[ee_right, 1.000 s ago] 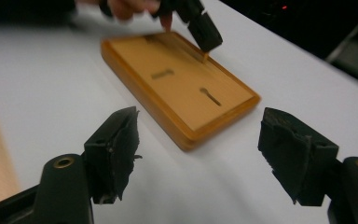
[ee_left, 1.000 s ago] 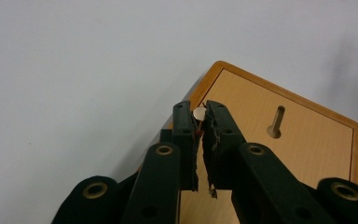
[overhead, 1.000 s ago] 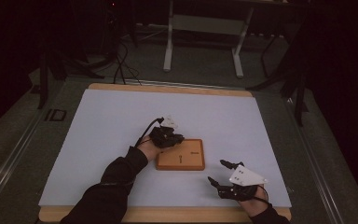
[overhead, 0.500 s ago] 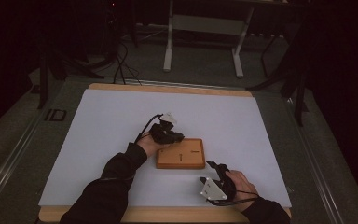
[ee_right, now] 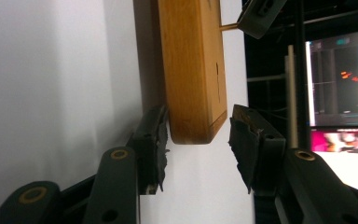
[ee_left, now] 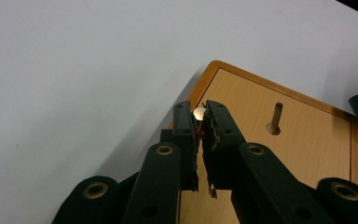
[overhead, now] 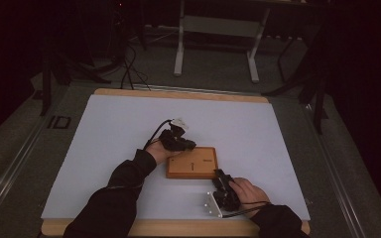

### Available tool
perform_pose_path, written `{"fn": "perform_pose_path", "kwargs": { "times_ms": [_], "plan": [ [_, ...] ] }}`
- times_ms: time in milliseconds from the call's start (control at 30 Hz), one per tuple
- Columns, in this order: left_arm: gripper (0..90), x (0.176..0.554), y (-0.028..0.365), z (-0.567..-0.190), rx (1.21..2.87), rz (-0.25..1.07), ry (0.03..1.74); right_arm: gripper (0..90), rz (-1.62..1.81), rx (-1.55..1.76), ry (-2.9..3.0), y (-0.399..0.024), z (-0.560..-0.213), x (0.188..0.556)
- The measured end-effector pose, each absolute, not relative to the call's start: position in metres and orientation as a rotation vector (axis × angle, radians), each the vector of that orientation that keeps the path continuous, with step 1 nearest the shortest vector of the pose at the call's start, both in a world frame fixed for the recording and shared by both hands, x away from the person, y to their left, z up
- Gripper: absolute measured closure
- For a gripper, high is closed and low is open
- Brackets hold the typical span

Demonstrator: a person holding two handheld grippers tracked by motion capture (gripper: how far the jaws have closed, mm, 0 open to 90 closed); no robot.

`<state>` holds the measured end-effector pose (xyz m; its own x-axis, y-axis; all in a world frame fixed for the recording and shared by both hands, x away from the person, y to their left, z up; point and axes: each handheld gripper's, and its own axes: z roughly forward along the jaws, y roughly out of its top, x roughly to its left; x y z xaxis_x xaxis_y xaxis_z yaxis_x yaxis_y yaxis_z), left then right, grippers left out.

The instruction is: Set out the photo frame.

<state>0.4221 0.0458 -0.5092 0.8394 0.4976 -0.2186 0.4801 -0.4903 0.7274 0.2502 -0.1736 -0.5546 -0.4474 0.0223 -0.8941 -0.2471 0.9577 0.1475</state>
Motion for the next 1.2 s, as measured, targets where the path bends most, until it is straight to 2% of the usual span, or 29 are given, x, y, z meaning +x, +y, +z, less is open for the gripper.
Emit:
{"fn": "perform_pose_path", "kwargs": {
  "times_ms": [267, 600, 800, 1200],
  "plan": [
    [84.0, 0.423, 0.046, -0.509, 2.169, 0.021, 0.711, 66.6, 0.233, -0.26, 1.943, -0.17, -0.567, 0.252],
    [82.4, 0.423, 0.047, -0.509, 2.172, 0.013, 0.687, 67.6, 0.238, -0.341, 1.929, -0.174, -0.568, 0.253],
    [70.9, 0.42, 0.054, -0.502, 2.15, 0.058, 0.719, 67.4, 0.263, -0.342, 1.98, -0.176, -0.559, 0.257],
    [61.5, 0.399, 0.072, -0.486, 2.149, 0.114, 0.662, 67.5, 0.312, -0.334, 2.074, -0.178, -0.538, 0.268]
  ]
}}
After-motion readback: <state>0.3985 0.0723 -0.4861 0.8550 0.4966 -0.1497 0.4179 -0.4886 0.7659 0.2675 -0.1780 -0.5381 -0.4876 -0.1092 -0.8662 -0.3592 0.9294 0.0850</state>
